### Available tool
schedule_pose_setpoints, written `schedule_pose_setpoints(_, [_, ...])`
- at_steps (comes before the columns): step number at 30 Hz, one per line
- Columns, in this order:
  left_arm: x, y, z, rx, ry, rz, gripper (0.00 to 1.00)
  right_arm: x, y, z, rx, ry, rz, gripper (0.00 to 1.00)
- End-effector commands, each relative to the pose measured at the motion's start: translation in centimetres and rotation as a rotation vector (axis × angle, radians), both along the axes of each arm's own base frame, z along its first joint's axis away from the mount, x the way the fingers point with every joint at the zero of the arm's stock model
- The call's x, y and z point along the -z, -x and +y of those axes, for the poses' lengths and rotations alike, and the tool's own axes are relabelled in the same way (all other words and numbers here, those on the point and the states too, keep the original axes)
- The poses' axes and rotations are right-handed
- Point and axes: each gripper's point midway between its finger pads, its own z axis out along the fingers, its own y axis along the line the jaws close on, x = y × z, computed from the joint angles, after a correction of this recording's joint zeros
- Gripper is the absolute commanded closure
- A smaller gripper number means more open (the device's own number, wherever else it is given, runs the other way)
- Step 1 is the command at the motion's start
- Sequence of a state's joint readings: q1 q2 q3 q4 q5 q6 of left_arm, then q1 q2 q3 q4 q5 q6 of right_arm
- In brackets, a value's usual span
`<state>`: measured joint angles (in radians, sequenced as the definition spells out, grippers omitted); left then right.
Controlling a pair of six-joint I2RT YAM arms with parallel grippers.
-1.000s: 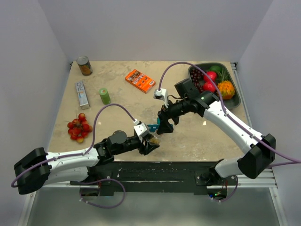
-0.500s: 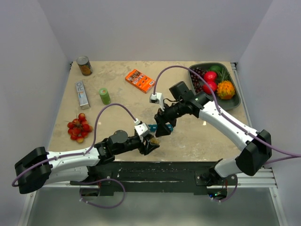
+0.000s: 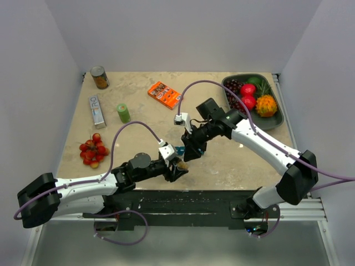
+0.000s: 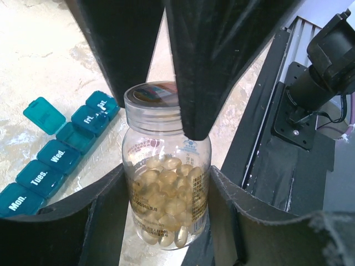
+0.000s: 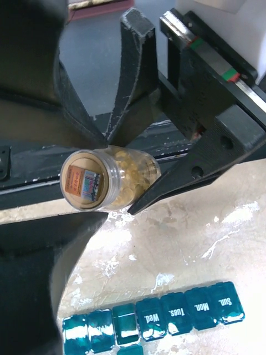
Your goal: Sort the pills into containers
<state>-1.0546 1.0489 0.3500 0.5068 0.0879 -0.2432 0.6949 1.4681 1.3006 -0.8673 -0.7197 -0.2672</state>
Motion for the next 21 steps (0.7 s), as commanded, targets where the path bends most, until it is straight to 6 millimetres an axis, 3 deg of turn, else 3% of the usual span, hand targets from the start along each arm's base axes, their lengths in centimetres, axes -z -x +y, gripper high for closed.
schedule_pose_setpoints(1, [-3.5, -0.8, -0.6, -0.017, 0.082, -0.073, 1.00, -0.5, 0.8, 0.1, -0.041, -0.010, 0.011, 0.68])
schedule_pose_setpoints(4, [-3.3, -0.6, -0.4, -0.008, 0.076, -0.081, 1.00, -0.7, 1.2, 0.2, -0.075, -0.024, 0.012, 0.88])
schedule_pose_setpoints(7, [-3.3, 0.4, -0.7, 0.061, 0.076, -0.098, 1.00, -1.3, 2.4, 0.2, -0.182, -0.059, -0.002, 0.92])
schedule_pose_setpoints(10, [-3.3, 2.1, -0.9, 0.167, 0.084, -0.125, 1.00, -2.1, 4.1, -0.3, -0.380, -0.118, -0.078, 0.93])
schedule_pose_setpoints(14, [-3.4, 4.2, -1.1, 0.298, 0.091, -0.135, 1.00, -2.1, 4.5, -0.9, -0.615, -0.189, -0.323, 0.93])
schedule_pose_setpoints(17, [-3.1, 5.0, -1.1, 0.352, 0.082, -0.123, 1.00, -1.9, 4.5, -1.3, -0.699, -0.192, -0.464, 0.91])
schedule_pose_setpoints(21, [-2.9, 4.9, -1.0, 0.365, 0.079, -0.108, 1.00, -1.1, 4.1, -1.7, -0.737, -0.166, -0.515, 0.90])
